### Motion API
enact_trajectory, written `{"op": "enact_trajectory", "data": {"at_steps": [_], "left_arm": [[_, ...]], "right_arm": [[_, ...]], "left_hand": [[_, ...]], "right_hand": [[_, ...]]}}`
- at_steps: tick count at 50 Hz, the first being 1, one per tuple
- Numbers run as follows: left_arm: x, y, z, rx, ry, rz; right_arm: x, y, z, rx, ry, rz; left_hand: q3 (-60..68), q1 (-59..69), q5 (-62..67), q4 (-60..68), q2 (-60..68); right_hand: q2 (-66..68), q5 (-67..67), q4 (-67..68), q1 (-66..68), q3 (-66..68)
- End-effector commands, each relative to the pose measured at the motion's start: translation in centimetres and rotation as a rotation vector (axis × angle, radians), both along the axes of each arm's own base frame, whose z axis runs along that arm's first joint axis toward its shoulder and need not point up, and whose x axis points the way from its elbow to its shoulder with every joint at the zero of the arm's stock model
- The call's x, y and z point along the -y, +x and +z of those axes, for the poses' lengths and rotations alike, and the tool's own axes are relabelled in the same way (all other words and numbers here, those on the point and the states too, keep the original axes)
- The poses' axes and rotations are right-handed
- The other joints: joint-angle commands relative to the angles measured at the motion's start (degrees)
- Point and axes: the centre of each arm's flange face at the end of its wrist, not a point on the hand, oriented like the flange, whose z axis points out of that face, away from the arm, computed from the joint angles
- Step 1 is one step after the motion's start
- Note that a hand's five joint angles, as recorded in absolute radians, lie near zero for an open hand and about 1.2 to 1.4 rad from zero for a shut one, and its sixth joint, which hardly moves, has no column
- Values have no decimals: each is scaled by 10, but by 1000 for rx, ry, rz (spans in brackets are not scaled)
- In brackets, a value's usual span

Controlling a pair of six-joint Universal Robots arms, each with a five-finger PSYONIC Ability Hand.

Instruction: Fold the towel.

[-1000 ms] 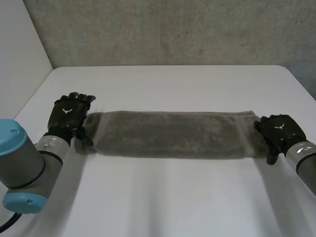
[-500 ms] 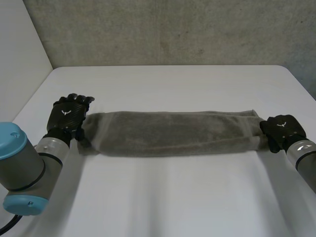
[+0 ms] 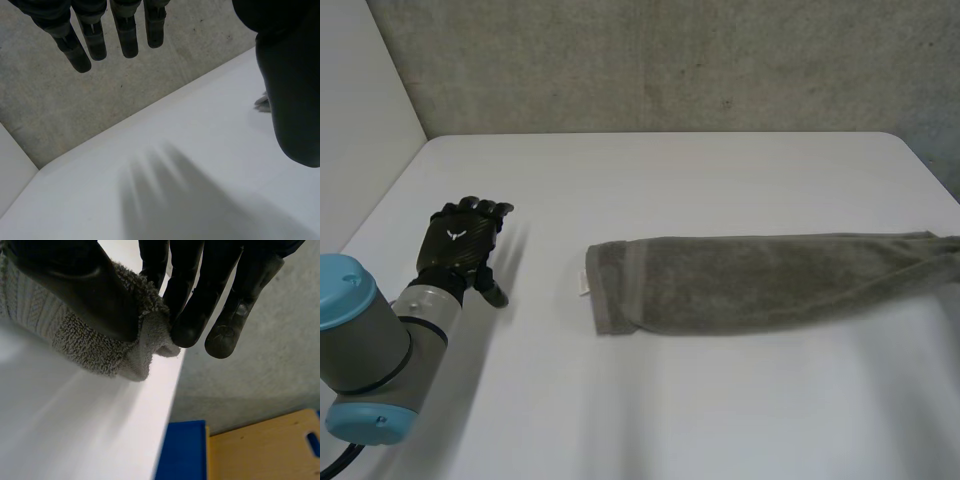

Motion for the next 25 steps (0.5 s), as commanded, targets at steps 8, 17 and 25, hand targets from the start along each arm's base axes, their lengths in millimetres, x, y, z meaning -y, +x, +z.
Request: {"op": "enact_trajectory", "data": {"at_steps": [8,17,25], "left_arm": [[-3,-1,0,-1,2,-4],[-3,0,0,1,0,-1],[-5,0,-1,2,6,-2]], "right_arm": [[-48,211,82,-26,-215,473],[-162,351,5,-21,-103,890],[-191,365,-18,-27,-59,922]], "left_hand": [[-41,-50,-116,-50,-47],[-41,-50,-116,-50,-47],[-41,-50,-116,-50,-47]], "right_hand": [[49,37,31,37,36],[49,37,31,37,36],[-651,-663,-669,-663,-664]]}}
